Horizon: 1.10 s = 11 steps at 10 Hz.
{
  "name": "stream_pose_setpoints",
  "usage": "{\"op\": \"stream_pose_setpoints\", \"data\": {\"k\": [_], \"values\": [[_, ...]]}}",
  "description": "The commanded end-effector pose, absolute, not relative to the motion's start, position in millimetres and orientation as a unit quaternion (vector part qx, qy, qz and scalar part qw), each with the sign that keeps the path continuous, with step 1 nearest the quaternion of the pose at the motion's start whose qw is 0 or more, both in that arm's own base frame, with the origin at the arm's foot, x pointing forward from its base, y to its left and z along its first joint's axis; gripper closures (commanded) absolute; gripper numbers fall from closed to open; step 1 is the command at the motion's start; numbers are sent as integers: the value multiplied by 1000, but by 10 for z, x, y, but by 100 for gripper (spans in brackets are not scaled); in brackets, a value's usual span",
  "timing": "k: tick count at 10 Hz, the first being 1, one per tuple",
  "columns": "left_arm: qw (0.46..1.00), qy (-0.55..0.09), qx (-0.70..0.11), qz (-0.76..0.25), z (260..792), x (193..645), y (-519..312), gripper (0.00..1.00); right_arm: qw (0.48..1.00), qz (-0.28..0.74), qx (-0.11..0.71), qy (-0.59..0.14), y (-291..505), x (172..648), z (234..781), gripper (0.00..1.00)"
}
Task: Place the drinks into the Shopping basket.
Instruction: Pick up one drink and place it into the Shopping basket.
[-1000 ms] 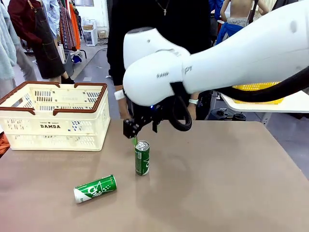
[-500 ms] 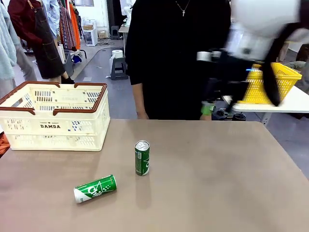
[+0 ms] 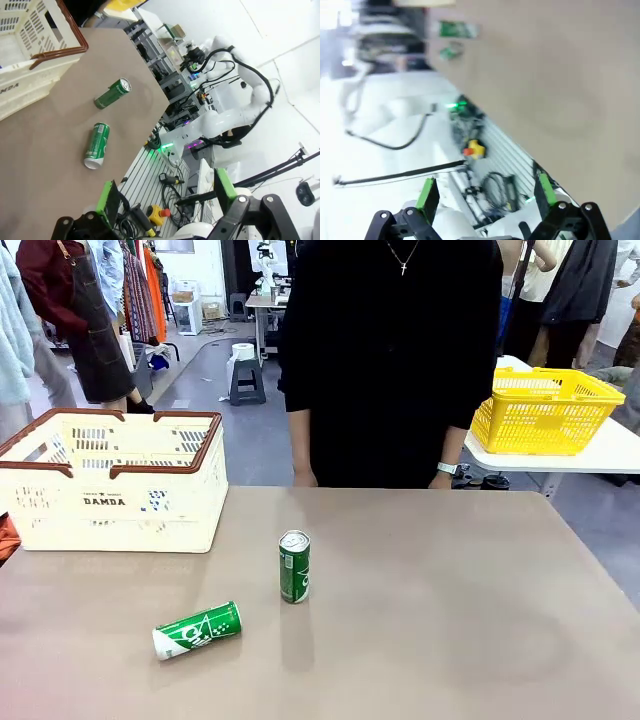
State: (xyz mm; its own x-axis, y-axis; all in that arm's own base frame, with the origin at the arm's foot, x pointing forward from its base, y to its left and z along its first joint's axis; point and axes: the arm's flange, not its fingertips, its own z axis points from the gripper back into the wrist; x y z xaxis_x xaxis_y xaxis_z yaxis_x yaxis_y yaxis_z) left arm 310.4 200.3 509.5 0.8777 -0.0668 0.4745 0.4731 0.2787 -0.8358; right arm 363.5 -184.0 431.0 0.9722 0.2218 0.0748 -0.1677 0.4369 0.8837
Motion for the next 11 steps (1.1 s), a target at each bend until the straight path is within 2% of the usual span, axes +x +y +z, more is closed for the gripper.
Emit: {"op": "stream_pose_setpoints", "data": {"k": [1,2,3,4,10,11], "values": [[781,-180,-572,-175,5097,3091,1986,0,757,152,636,12,-2046,3949,4062,0],[781,-180,-572,-175,5097,3091,1986,0,741,153,653,-10,-2092,3935,3913,0],[781,-180,-572,-175,5097,3091,1986,0,749,159,642,-37,-2016,3947,3822,0],[781,-180,-572,-175,5097,3091,1986,0,768,127,628,-9,-2106,3690,3853,0],[780,-177,-575,-173,5095,3104,2003,0,768,127,628,-9,-2106,3690,3853,0],[817,-132,-534,-173,5411,3133,1530,0,768,127,628,-9,-2106,3690,3853,0]]}}
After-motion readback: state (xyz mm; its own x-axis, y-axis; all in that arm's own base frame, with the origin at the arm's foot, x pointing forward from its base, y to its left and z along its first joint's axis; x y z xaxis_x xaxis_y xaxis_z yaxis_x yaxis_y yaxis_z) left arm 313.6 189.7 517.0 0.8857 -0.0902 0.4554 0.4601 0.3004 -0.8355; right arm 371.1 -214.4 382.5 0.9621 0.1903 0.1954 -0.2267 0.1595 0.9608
